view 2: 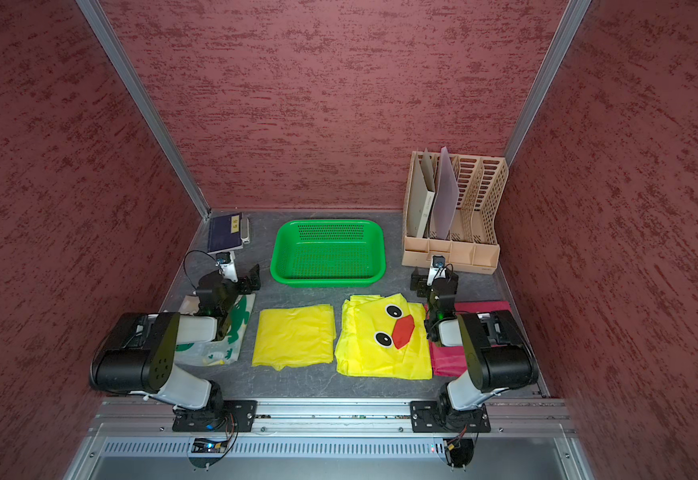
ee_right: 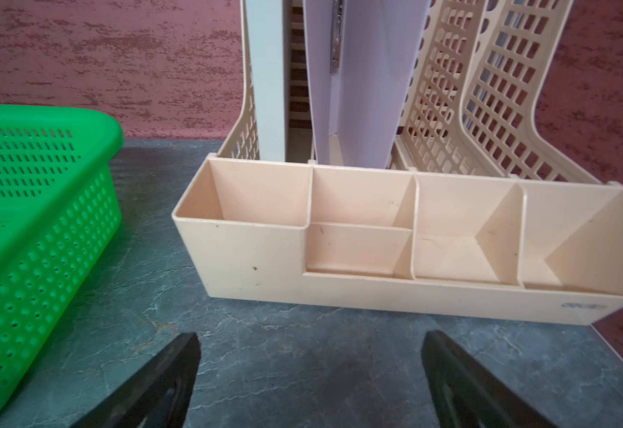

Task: Put the folded raincoat in the basket
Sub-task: Pick up the raincoat from the center of the board.

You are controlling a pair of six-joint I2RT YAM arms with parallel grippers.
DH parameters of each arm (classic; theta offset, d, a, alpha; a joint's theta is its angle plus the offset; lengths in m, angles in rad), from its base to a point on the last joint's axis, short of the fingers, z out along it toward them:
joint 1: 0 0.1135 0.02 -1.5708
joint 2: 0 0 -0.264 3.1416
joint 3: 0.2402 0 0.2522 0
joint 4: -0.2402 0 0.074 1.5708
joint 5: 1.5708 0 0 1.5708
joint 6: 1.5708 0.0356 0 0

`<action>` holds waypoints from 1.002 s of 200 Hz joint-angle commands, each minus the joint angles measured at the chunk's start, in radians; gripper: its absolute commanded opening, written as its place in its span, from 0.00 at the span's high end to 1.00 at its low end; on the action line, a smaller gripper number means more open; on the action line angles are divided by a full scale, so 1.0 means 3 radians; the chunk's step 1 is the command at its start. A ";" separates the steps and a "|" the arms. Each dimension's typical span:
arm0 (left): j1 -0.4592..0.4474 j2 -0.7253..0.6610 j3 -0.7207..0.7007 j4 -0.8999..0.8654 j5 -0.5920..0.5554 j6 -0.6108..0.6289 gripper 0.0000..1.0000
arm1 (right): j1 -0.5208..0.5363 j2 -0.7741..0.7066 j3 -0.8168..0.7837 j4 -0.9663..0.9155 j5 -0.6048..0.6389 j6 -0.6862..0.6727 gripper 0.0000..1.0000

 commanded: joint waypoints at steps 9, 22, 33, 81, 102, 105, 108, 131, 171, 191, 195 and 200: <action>-0.0176 -0.0488 0.0578 -0.1280 -0.0998 -0.0210 0.00 | 0.0012 -0.0254 0.0116 -0.0249 0.0089 0.0001 0.02; -0.0184 -0.0590 0.0842 -0.1860 -0.1019 -0.0399 0.00 | 0.0026 -0.0523 0.0242 -0.0659 0.0233 0.0030 0.01; -0.0187 -0.0636 0.0994 -0.2200 -0.1039 -0.0586 0.00 | 0.0027 -0.0755 0.0415 -0.1146 0.0342 0.0106 0.02; -0.0126 -0.0800 0.1163 -0.3038 -0.0634 -0.1491 0.00 | 0.0027 -0.1405 0.0995 -0.2827 0.0188 0.0650 0.02; -0.0134 -0.0857 0.1184 -0.3268 -0.0212 -0.1623 0.00 | 0.0028 -0.1553 0.1131 -0.3315 -0.0010 0.0869 0.02; -0.0140 -0.0867 0.1182 -0.3286 -0.0139 -0.1636 0.00 | 0.0029 -0.1569 0.1156 -0.3385 -0.0040 0.0903 0.02; -0.0146 -0.0876 0.1181 -0.3298 -0.0072 -0.1648 0.00 | 0.0026 -0.1577 0.1168 -0.3429 -0.0056 0.0923 0.02; -0.0290 -0.0916 0.1268 -0.3584 0.0100 -0.1695 0.00 | 0.0031 -0.1640 0.1281 -0.3834 -0.0423 0.1130 0.02; -0.0589 -0.0908 0.1418 -0.4037 0.0222 -0.1724 0.00 | 0.0063 -0.1641 0.1467 -0.4391 -0.0837 0.1250 0.02; -0.0658 -0.0929 0.1369 -0.4110 0.0268 -0.1878 0.00 | 0.0089 -0.1620 0.1522 -0.4541 -0.1104 0.1303 0.04; -0.0657 -0.0934 0.1358 -0.4137 0.0264 -0.1930 0.00 | 0.0098 -0.1615 0.1529 -0.4559 -0.1172 0.1307 0.05; -0.0649 -0.0941 0.1345 -0.4159 0.0257 -0.1982 0.00 | 0.0110 -0.1606 0.1540 -0.4582 -0.1247 0.1313 0.05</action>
